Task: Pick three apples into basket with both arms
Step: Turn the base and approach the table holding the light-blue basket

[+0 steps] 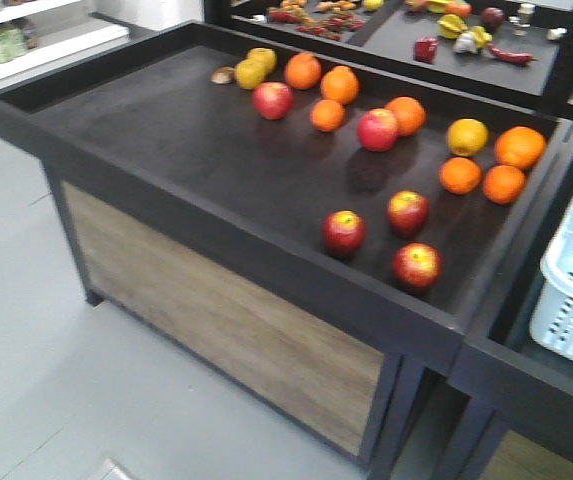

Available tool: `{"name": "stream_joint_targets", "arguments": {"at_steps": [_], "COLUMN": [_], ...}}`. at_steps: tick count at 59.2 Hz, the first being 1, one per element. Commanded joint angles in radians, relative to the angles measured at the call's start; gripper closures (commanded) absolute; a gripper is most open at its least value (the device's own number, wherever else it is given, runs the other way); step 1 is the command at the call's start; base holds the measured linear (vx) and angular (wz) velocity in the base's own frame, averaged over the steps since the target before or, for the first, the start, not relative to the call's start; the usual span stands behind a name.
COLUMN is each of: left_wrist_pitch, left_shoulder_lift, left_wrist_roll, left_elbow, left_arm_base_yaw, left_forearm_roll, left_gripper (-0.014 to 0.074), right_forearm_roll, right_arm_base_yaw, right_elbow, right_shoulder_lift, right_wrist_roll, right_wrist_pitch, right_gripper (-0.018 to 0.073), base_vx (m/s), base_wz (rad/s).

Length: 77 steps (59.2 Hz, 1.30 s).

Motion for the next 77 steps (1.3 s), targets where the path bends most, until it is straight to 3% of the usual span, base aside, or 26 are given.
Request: {"name": "stream_joint_targets", "arguments": {"at_steps": [1, 77], "left_wrist_pitch": [-0.074, -0.074], "left_shoulder_lift": [-0.013, -0.013], "left_wrist_roll": [-0.004, -0.004], "left_elbow": [-0.025, -0.025], "left_arm_base_yaw": [-0.008, -0.008], "left_forearm_roll": [-0.010, -0.010], "left_gripper": [0.0602, 0.0602], "right_forearm_roll": [-0.012, -0.012], "right_arm_base_yaw": [-0.006, -0.006], "right_elbow": [0.014, 0.014], "right_shoulder_lift": [-0.012, -0.012], "right_wrist_roll": [-0.004, -0.004], "right_wrist_pitch": [-0.071, -0.071], "right_gripper": [0.0568, 0.0568], "base_vx": [0.11, 0.10], "base_wz": [-0.44, -0.38]}}
